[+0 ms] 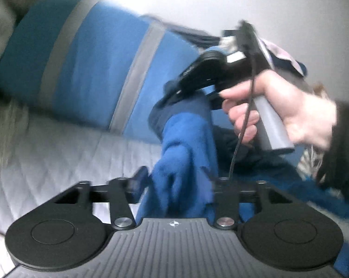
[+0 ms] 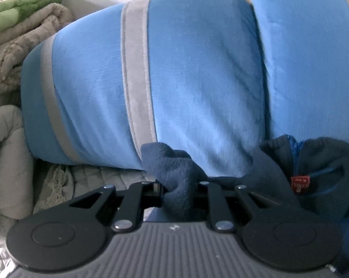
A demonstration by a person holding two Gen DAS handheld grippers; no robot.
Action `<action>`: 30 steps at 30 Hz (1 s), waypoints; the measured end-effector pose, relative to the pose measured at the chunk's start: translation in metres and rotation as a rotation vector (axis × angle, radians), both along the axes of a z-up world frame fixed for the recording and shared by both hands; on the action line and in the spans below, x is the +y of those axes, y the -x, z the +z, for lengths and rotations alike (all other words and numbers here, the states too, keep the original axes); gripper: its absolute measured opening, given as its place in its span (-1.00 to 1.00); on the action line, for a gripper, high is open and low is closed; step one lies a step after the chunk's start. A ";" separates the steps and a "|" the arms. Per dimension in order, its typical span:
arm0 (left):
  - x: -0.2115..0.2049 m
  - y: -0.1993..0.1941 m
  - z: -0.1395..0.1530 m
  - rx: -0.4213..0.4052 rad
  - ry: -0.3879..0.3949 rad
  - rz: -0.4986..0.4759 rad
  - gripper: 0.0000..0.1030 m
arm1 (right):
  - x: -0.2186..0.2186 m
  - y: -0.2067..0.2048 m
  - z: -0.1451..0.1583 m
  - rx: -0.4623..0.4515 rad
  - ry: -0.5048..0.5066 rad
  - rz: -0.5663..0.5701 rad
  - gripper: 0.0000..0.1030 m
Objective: Fold clothes
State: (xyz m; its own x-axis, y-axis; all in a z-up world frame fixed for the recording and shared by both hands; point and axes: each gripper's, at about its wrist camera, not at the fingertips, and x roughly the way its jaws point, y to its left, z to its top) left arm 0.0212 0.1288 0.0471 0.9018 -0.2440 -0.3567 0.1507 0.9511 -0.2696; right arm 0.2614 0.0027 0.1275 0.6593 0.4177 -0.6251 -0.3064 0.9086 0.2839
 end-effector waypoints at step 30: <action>0.017 -0.006 -0.020 0.145 0.115 0.151 -0.70 | 0.030 -0.003 0.036 -0.022 0.115 0.061 0.62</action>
State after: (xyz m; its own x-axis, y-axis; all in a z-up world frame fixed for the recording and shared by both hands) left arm 0.0272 0.1461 0.0271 0.8724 -0.1565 -0.4630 -0.0395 0.9216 -0.3860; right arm 0.2648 0.0330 0.1634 0.6488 0.3839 -0.6570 -0.3674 0.9142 0.1713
